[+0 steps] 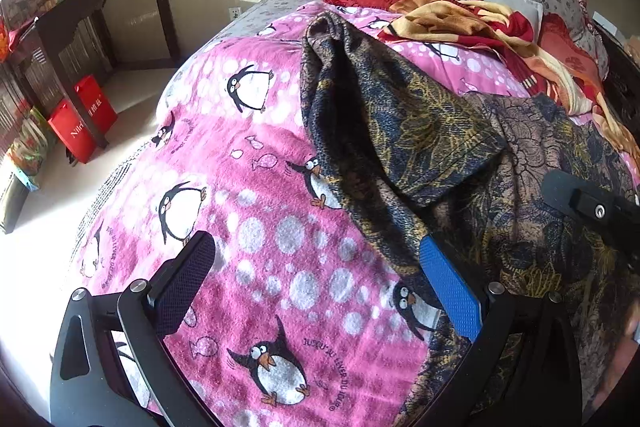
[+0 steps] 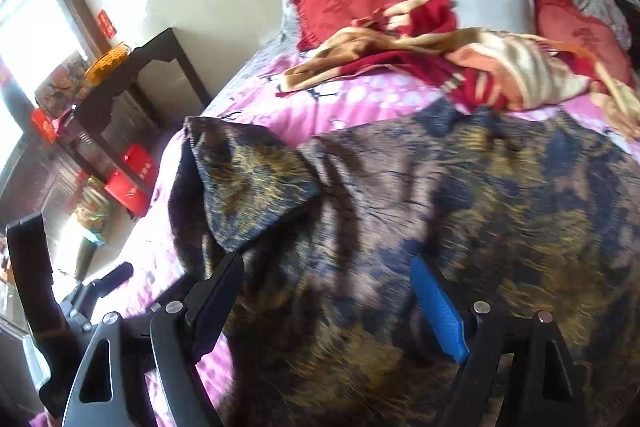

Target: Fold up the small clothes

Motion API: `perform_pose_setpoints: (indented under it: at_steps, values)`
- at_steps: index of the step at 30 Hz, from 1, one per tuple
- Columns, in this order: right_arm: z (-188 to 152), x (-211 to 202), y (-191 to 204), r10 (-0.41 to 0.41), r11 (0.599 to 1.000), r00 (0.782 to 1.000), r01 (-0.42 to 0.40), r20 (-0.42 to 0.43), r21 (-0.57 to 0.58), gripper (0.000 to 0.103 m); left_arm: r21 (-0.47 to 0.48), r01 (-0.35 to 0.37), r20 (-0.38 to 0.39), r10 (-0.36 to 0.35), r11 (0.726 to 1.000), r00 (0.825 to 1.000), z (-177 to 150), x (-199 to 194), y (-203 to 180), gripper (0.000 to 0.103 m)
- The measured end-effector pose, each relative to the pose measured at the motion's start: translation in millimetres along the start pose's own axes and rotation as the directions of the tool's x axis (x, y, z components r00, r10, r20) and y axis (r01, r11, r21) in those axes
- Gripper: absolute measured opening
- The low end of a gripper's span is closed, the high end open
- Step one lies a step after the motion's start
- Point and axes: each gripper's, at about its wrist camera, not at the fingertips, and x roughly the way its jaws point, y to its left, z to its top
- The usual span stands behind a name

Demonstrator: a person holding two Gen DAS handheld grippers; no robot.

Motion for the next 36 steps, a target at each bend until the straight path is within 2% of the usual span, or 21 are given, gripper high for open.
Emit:
perform_pose_setpoints:
  at_steps: [5, 10, 12, 13, 17, 18, 19, 20, 23, 26, 29, 32, 36]
  values:
    - [13, 40, 15, 0.097, 0.995, 0.994, -0.095, -0.044, 0.033, 0.081, -0.005, -0.003, -0.025, 0.003, 1.0, 1.0, -1, 13, 4, 0.102]
    - [22, 75, 20, 0.14, 0.987, 0.987, -0.134, -0.077, 0.087, 0.081, -0.012, -0.008, -0.049, 0.007, 1.0, 0.999, -1, 24, 7, 0.102]
    - [26, 85, 20, 0.156, 0.982, 0.986, -0.148, -0.063, 0.116, 0.07, -0.02, -0.01, -0.06, 0.009, 1.0, 0.998, -2, 28, 10, 0.102]
    - [27, 90, 19, 0.168, 0.978, 0.984, -0.16, -0.051, 0.136, 0.056, -0.024, -0.011, -0.066, 0.01, 1.0, 0.998, -3, 30, 11, 0.102]
    - [33, 94, 13, 0.205, 0.958, 0.979, -0.199, -0.009, 0.208, 0.018, -0.021, -0.021, -0.071, 0.019, 1.0, 0.997, -6, 34, 13, 0.102]
    - [34, 90, 12, 0.206, 0.957, 0.979, -0.2, -0.006, 0.209, 0.015, -0.017, -0.024, -0.069, 0.023, 1.0, 0.997, -6, 34, 13, 0.102]
    - [37, 82, 12, 0.209, 0.957, 0.978, -0.206, 0.007, 0.206, 0.009, -0.016, -0.026, -0.066, 0.025, 1.0, 0.998, -7, 33, 14, 0.102]
    - [41, 69, 13, 0.214, 0.957, 0.976, -0.217, 0.038, 0.193, 0.007, -0.016, -0.028, -0.063, 0.027, 0.999, 0.998, -8, 32, 14, 0.102]
    - [55, 14, 14, 0.211, 0.967, 0.967, -0.228, 0.14, 0.117, 0.007, -0.014, -0.037, -0.063, 0.036, 0.999, 0.997, -12, 31, 16, 0.102]
    - [72, -51, 0, 0.21, 0.969, 0.949, -0.233, 0.234, 0.079, 0.007, -0.017, -0.032, -0.055, 0.031, 0.999, 0.998, -15, 24, 15, 0.102]
    - [80, -109, -21, 0.167, 0.979, 0.935, -0.195, 0.313, 0.058, 0.007, 0.001, -0.009, -0.032, 0.009, 1.0, 0.999, -21, 11, 12, 0.102]
    - [78, -157, -57, 0.093, 0.989, 0.93, -0.127, 0.356, 0.075, 0.007, 0.027, 0.003, -0.025, -0.003, 1.0, 1.0, -28, -1, 8, 0.102]
    - [60, -189, -104, -0.005, 0.99, 0.937, -0.045, 0.348, 0.135, 0.007, 0.045, 0.033, -0.026, -0.031, 0.998, 0.999, -34, -14, 1, 0.102]
